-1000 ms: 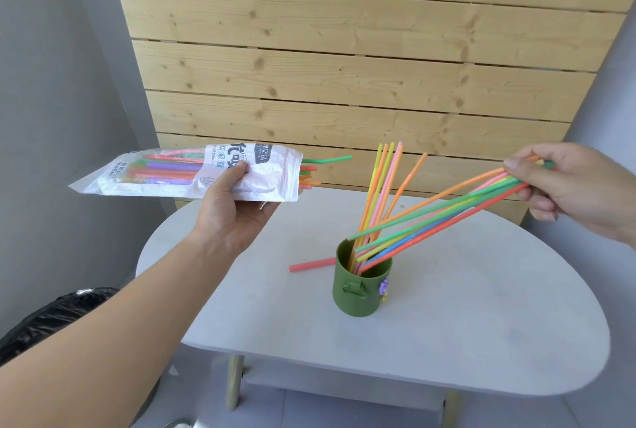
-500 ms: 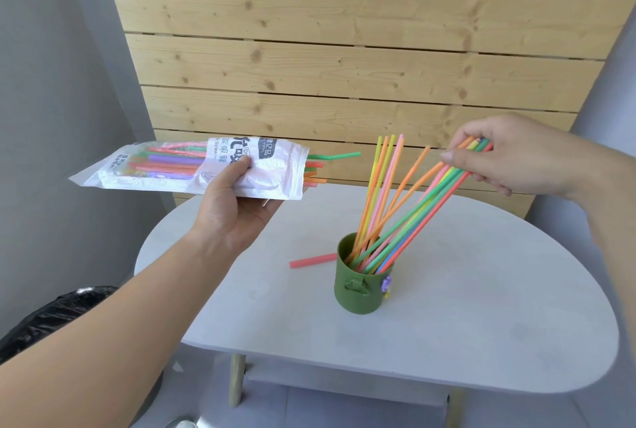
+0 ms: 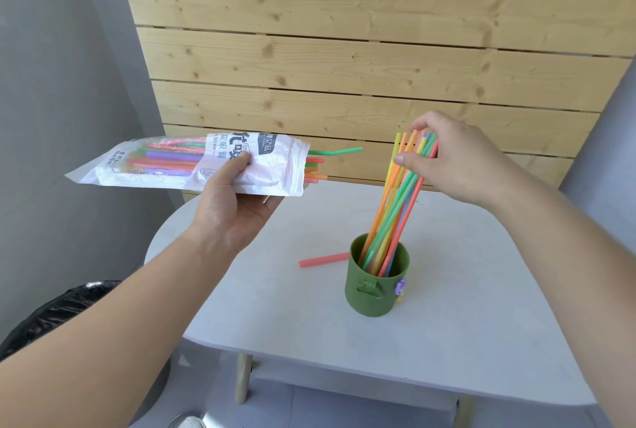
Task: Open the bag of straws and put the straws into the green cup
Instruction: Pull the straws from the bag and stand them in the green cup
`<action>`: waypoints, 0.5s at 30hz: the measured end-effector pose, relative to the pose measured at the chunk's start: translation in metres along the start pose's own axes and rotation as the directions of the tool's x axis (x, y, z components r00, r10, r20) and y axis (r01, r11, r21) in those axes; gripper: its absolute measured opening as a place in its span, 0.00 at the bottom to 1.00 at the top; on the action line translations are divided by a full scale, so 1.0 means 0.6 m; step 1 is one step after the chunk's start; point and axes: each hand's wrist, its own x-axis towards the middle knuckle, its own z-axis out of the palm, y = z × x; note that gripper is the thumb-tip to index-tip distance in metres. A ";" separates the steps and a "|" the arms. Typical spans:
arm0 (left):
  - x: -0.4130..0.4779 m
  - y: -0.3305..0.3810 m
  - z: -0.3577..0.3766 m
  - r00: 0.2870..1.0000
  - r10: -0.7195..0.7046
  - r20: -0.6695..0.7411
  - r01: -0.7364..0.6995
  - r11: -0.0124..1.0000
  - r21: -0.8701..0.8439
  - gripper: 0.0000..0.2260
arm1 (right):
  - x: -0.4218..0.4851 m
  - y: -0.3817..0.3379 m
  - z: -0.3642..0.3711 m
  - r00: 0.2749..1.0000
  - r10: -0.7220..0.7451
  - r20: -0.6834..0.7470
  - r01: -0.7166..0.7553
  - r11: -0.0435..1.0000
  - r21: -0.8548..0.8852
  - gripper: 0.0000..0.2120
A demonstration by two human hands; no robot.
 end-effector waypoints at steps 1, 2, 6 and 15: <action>0.000 0.001 -0.001 1.000 0.001 0.000 -0.001 1.000 -0.003 0.10 | -0.001 -0.001 0.004 1.000 0.005 -0.007 -0.005 1.000 -0.005 0.22; 0.001 0.002 -0.001 1.000 0.000 0.001 0.000 1.000 -0.009 0.10 | -0.003 -0.002 0.006 1.000 -0.002 -0.022 0.001 1.000 -0.020 0.25; 0.000 0.004 0.000 1.000 -0.004 0.000 0.004 1.000 -0.024 0.08 | -0.005 -0.003 0.009 0.986 -0.106 -0.125 0.079 0.975 -0.209 0.28; -0.002 0.031 -0.006 0.999 0.040 -0.007 -0.041 0.997 -0.060 0.20 | -0.022 -0.037 0.017 0.790 -0.472 -0.390 0.314 0.859 -0.403 0.18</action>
